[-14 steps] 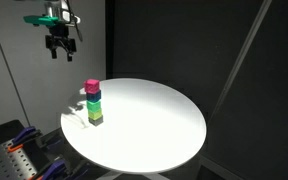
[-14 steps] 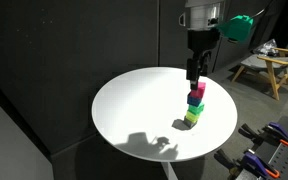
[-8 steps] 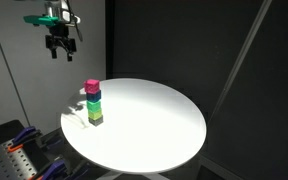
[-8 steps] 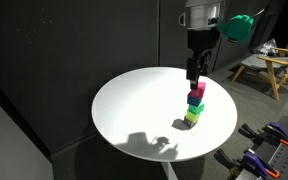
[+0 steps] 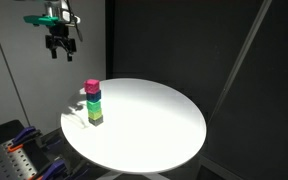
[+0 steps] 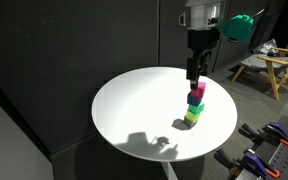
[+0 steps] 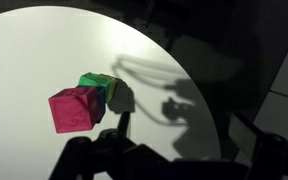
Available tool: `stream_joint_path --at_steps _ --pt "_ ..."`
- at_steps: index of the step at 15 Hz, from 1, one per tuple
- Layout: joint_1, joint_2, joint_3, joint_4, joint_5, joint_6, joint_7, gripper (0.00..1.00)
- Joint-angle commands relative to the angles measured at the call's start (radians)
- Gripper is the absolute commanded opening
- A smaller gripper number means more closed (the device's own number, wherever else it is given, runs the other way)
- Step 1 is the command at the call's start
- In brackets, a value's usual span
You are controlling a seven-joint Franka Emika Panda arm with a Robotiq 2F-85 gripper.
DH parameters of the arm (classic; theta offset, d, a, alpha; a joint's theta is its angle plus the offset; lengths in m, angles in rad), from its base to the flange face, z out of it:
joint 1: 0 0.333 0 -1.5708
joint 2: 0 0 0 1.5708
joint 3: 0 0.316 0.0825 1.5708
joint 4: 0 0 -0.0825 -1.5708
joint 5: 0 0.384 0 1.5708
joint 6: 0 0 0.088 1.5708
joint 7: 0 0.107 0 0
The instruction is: Put the pink block on the table
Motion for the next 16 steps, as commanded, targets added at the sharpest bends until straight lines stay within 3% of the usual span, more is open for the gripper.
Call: stream_joint_path --at_steps 1,16 --pt "0.013 0.006 -0.016 0.007 0.001 0.003 0.005 1.0" --pt "-0.013 0.014 -0.087 0.016 0.024 0.141 0.004 1.0"
